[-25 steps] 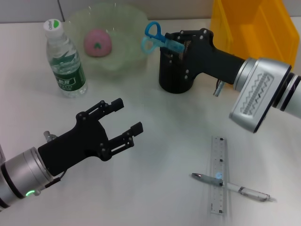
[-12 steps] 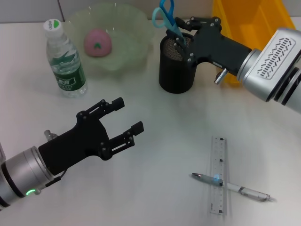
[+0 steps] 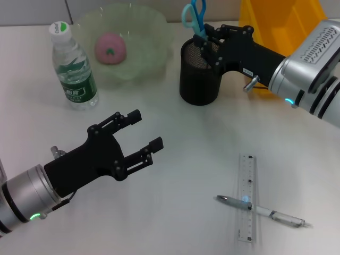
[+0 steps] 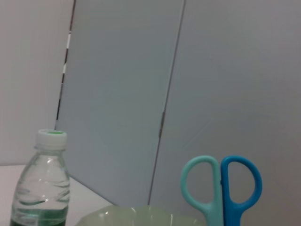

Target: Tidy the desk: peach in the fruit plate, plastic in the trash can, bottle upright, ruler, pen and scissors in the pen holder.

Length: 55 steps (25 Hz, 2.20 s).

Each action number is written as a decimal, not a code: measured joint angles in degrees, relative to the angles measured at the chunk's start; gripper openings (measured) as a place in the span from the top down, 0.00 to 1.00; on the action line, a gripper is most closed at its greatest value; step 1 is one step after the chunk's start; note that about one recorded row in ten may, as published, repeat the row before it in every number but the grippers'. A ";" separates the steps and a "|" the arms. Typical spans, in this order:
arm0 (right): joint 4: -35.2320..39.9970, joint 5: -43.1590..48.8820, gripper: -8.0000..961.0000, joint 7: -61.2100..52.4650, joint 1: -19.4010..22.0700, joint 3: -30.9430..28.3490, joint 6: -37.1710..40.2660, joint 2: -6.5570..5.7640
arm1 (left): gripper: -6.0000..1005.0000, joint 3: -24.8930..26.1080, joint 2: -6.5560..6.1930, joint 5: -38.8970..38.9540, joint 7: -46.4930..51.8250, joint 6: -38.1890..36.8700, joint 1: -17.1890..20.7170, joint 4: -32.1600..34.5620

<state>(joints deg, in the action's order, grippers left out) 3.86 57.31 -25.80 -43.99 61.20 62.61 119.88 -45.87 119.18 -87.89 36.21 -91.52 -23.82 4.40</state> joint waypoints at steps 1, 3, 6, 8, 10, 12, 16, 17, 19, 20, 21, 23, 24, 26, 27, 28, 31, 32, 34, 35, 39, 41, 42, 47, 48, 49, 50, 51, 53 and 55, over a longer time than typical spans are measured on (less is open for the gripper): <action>-0.27 -0.01 0.71 -0.40 0.01 -0.73 -0.12 0.00 | 0.23 -0.02 0.00 0.00 0.00 0.00 0.00 0.00; -0.44 -0.01 0.71 -0.50 0.01 -1.06 -0.14 0.00 | 0.23 -0.07 0.00 0.00 0.00 0.00 0.00 0.00; -0.91 -0.01 0.71 -0.58 0.11 -1.70 -0.18 0.00 | 0.23 -0.08 0.00 0.00 0.00 0.00 0.00 0.00; -0.95 -0.01 0.71 -0.66 0.19 -1.75 -0.19 0.00 | 0.23 -0.10 0.00 0.00 0.00 0.00 0.00 0.00; -1.07 -0.01 0.70 -1.10 0.30 -1.77 -0.21 0.00 | 0.23 -0.16 0.00 0.00 0.00 0.00 0.00 0.00; -1.16 -0.01 0.70 -1.26 0.37 -1.78 -0.20 0.00 | 0.23 -0.18 0.00 0.00 0.00 0.00 0.01 0.00; -1.22 -0.02 0.70 -1.29 0.66 -1.79 0.22 0.00 | 0.23 -0.27 0.00 0.00 0.00 -0.06 0.06 -0.06; -1.22 -0.02 0.70 -1.32 0.75 -1.80 0.34 0.00 | 0.23 -0.27 0.00 0.00 0.00 -0.09 0.08 -0.07; -1.42 -0.01 0.70 -1.45 0.92 -2.00 0.57 0.00 | 0.23 -0.27 0.00 0.00 0.00 -0.27 0.19 -0.10; -1.55 -0.01 0.70 -1.55 0.92 -2.12 0.65 0.00 | 0.23 -0.28 0.00 0.00 0.00 -0.34 0.23 -0.10; -1.55 -0.01 0.70 -1.55 0.92 -2.12 0.65 0.00 | 0.23 -0.28 0.00 0.00 0.00 -0.34 0.23 -0.10; -1.73 -0.01 0.70 -2.53 1.07 -2.33 1.16 0.00 | 0.23 -0.27 0.00 0.00 0.00 -0.56 0.32 -0.10; -1.69 -0.01 0.69 -3.55 1.33 -2.37 1.42 0.00 | 0.23 -0.27 0.00 0.00 0.00 -0.65 0.38 -0.10; -1.64 -0.01 0.62 -3.95 1.47 -2.42 1.63 0.00 | 0.23 -0.28 0.00 0.00 0.00 -0.68 0.40 -0.09; -1.61 -0.01 0.58 -4.55 1.80 -2.95 2.39 0.00 | 0.23 -0.28 0.00 -0.01 0.00 -0.75 0.41 -0.09; -1.62 -0.01 0.54 -4.72 2.02 -3.32 2.92 0.00 | 0.23 -0.28 0.00 -0.01 0.00 -0.75 0.41 -0.09; -1.62 -0.02 0.45 -4.86 2.45 -4.04 3.78 0.00 | 0.23 -0.28 0.00 -0.12 0.00 -0.83 0.43 -0.09; -1.60 -0.01 0.42 -4.90 2.64 -4.26 4.07 0.00 | 0.23 -0.28 0.00 -0.14 0.00 -0.84 0.43 -0.09; -1.57 -0.01 0.36 -5.01 3.13 -5.03 4.83 0.00 | 0.23 -0.28 0.00 -0.22 0.00 -0.89 0.44 -0.09; -1.57 -0.01 0.33 -5.01 3.13 -5.03 4.83 0.00 | 0.23 -0.28 0.00 -0.22 0.00 -0.89 0.44 -0.09; -1.56 -0.04 0.17 -5.03 3.91 -6.15 6.33 0.00 | 0.23 -0.28 0.00 -0.34 0.00 -0.93 0.44 -0.09; -1.48 -0.06 0.17 -5.04 4.20 -6.27 7.06 0.00 | 0.23 -0.28 0.00 -0.35 0.00 -0.94 0.44 -0.09; -1.43 -0.06 0.18 -5.04 4.34 -6.33 7.40 0.00 | 0.23 -0.28 0.00 -0.35 0.00 -0.94 0.44 -0.09; -1.30 -0.10 0.18 -6.72 4.76 -7.47 8.21 0.00 | 0.23 -0.28 -0.01 -0.35 0.00 -0.95 0.32 -0.09; -1.30 -0.10 0.18 -6.72 4.76 -7.47 8.21 0.00 | 0.23 -0.28 -0.04 -0.35 0.00 -0.95 0.24 -0.06; -1.14 -0.10 0.18 -8.49 4.79 -7.63 8.30 -0.08 | 0.23 -0.28 -0.05 -0.35 0.00 -0.94 0.21 -0.03; -0.56 -0.10 0.18 -10.74 4.94 -7.45 8.52 -0.24 | 0.23 -0.27 -0.08 -0.35 0.00 -0.94 0.18 0.07; 0.10 0.02 0.18 -12.20 5.25 -7.27 8.68 -0.30 | 0.23 -0.27 -0.10 -0.36 0.00 -0.93 0.16 0.11; 2.07 0.40 0.18 -15.87 6.22 -6.84 9.10 -0.34 | 0.23 -0.27 -0.14 -0.41 0.00 -0.88 0.05 0.30; 3.50 0.90 0.18 -18.64 7.18 -6.65 10.11 -0.40 | 0.23 -0.28 -0.17 -0.43 0.00 -0.80 0.01 0.43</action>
<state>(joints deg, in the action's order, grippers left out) 7.35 58.21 -44.44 -36.81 54.55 72.72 119.48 -46.15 119.01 -88.32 36.21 -92.31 -23.81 4.82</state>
